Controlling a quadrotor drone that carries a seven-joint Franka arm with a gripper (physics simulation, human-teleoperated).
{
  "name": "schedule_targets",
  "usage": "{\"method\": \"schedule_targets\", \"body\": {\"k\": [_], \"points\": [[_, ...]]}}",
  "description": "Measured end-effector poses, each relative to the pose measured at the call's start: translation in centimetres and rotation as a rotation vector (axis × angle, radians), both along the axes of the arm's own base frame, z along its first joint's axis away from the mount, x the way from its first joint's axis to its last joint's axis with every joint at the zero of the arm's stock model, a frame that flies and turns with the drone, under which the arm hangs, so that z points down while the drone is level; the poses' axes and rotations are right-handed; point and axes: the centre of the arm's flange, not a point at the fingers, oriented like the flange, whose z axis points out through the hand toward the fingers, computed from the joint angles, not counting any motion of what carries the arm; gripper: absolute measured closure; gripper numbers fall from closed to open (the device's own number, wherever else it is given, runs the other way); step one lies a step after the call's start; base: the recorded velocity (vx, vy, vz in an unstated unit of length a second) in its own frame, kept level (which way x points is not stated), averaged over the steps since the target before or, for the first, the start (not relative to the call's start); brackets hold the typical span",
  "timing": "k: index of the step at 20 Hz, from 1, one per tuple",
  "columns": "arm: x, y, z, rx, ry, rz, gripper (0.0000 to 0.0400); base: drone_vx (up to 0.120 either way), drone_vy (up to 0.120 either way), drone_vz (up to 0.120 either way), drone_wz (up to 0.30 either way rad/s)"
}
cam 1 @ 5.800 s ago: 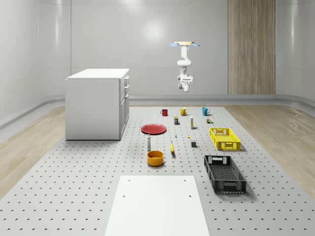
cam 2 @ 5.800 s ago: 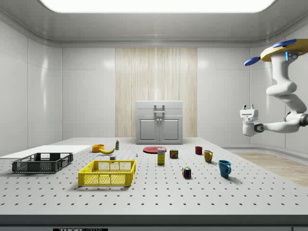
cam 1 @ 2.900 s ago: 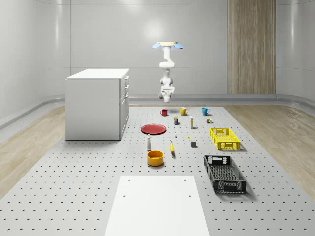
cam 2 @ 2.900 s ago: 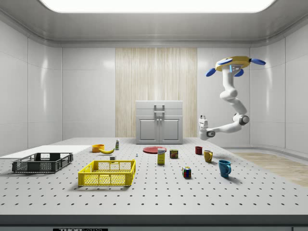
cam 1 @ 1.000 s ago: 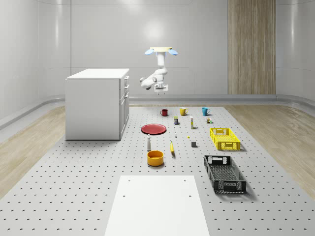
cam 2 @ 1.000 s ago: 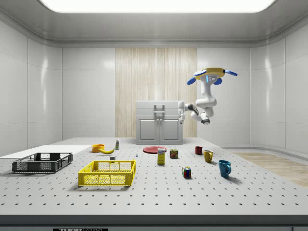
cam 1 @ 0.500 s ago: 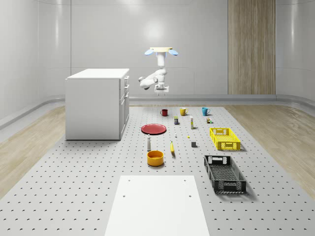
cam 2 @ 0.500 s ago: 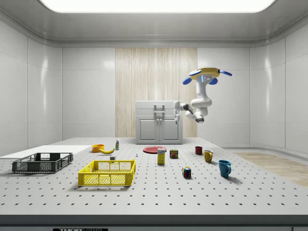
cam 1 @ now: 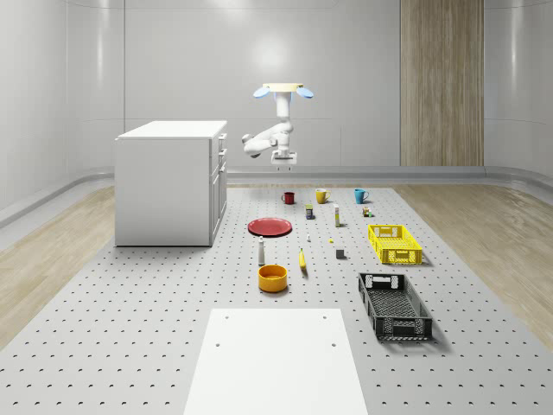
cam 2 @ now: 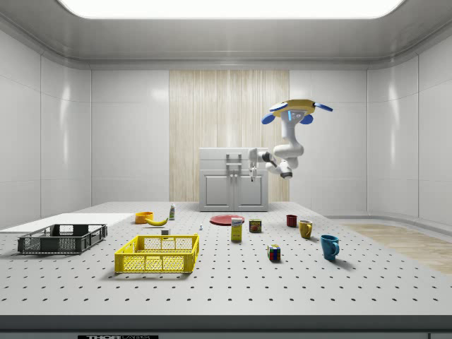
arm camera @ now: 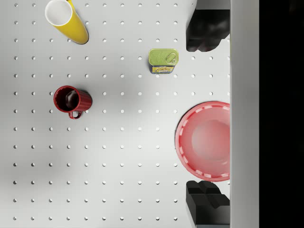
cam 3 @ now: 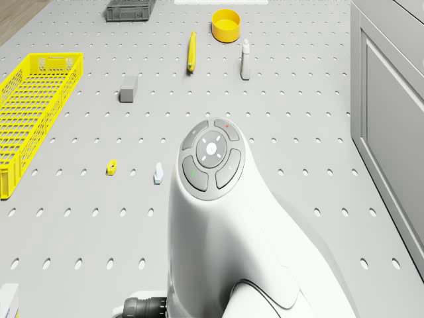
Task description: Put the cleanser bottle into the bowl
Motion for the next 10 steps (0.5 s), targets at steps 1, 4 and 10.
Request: {"method": "schedule_targets", "body": {"k": [1, 4, 10], "points": [[0.00, 0.00, 0.00, 0.000, 0.000, 0.000, 0.0000, 0.120, 0.000, -0.120, 0.000], [0.00, -0.01, 0.00, -0.001, 0.000, 0.000, 0.0000, 0.120, 0.000, -0.120, 0.000], [0.00, -0.01, 0.00, -0.002, 0.000, 0.000, 0.0000, 0.120, 0.000, -0.107, 0.000]]}}
